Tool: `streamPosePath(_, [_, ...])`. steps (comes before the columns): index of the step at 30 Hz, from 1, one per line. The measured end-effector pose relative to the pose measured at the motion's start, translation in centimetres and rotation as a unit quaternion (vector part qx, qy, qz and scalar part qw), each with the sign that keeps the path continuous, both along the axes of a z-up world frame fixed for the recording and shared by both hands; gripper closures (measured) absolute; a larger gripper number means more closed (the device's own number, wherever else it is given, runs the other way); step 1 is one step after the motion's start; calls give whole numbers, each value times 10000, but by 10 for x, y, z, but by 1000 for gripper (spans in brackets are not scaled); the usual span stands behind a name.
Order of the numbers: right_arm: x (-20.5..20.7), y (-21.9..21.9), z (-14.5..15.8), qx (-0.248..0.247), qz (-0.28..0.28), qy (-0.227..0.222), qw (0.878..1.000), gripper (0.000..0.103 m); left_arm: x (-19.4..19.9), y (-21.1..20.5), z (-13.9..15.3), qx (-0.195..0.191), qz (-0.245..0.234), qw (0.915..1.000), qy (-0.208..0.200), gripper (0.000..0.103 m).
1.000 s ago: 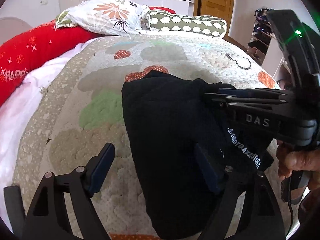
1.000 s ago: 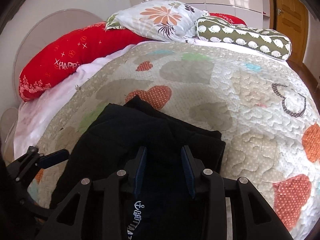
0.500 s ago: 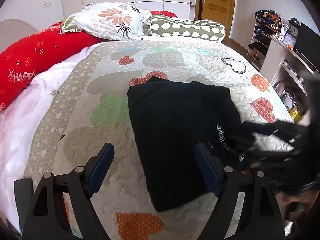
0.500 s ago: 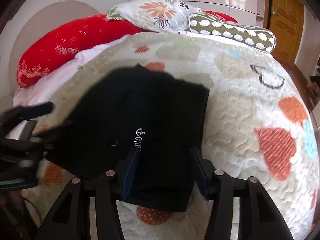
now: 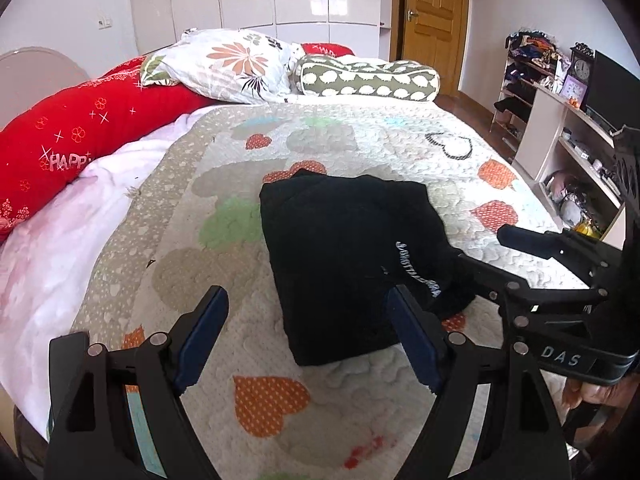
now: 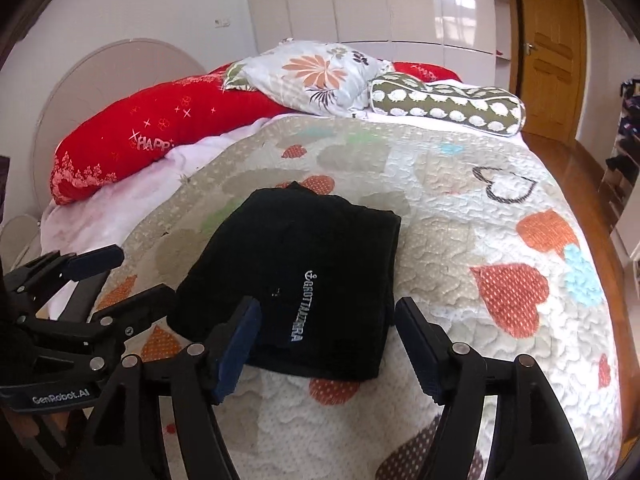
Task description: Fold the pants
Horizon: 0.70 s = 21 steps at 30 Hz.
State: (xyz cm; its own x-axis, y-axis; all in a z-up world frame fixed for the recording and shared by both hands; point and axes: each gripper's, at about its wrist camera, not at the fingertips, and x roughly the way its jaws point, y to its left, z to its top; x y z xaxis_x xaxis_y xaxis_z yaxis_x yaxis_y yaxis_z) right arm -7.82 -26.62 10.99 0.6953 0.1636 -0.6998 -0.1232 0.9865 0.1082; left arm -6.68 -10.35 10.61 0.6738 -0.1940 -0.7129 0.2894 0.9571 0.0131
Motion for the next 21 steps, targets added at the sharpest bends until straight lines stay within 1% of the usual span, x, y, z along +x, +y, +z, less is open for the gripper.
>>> streamPosePath(4, [-10,-4,1,61,-187,-15,9998,31,-11,3,3,-98,95,9999,-81,20])
streamPosePath(10, [-24,-2,3,76,-253,-64,9996,25,-24,8,6,-283,251,9989,-265,20])
streamPosePath(13, [-28,-1,3,68,-266,-75,9996,24,-30,12,9,-429,297,9980,-349,17])
streamPosePath(17, [-35,-2,6,124,-284,-129,9994,23,-34,17,13,-462,406,9970,-469,16])
streamPosePath(21, [-39,-3,8,119,-298,-150,9994,22,-37,24,14,-506,549,9959,-507,15])
